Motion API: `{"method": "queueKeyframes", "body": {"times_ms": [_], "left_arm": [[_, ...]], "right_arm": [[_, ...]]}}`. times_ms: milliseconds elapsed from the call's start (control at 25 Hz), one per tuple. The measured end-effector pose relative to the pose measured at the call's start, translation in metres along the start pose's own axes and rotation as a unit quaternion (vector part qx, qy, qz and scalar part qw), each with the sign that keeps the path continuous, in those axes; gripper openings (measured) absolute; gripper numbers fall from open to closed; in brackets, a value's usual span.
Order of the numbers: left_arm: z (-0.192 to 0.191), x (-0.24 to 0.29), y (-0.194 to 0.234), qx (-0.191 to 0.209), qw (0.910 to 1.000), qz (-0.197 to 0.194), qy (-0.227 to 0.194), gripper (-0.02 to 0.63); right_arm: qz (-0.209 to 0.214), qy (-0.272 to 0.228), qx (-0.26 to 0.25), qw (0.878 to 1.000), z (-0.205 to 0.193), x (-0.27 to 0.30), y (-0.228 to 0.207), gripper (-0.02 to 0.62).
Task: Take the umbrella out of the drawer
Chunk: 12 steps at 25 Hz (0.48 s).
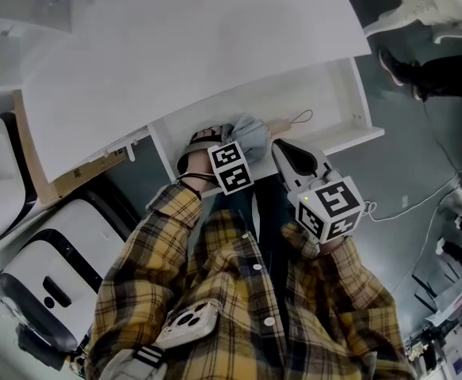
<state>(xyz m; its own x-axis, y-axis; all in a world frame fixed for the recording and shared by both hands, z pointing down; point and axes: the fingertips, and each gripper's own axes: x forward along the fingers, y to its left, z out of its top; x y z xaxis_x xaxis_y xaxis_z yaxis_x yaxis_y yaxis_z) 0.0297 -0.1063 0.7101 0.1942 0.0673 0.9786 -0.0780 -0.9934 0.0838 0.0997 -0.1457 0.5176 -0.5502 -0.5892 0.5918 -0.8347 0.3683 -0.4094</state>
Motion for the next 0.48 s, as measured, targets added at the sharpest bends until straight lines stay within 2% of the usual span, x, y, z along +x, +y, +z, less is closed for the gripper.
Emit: {"method": "queueKeyframes", "body": {"times_ms": [480], "left_arm": [[0.0001,-0.0046,0.0008,0.006,0.9999,0.004,-0.008,0.337]], "right_arm": [[-0.006,-0.004,0.017,1.000,-0.0010,0.0069,0.0023,0.017]]}}
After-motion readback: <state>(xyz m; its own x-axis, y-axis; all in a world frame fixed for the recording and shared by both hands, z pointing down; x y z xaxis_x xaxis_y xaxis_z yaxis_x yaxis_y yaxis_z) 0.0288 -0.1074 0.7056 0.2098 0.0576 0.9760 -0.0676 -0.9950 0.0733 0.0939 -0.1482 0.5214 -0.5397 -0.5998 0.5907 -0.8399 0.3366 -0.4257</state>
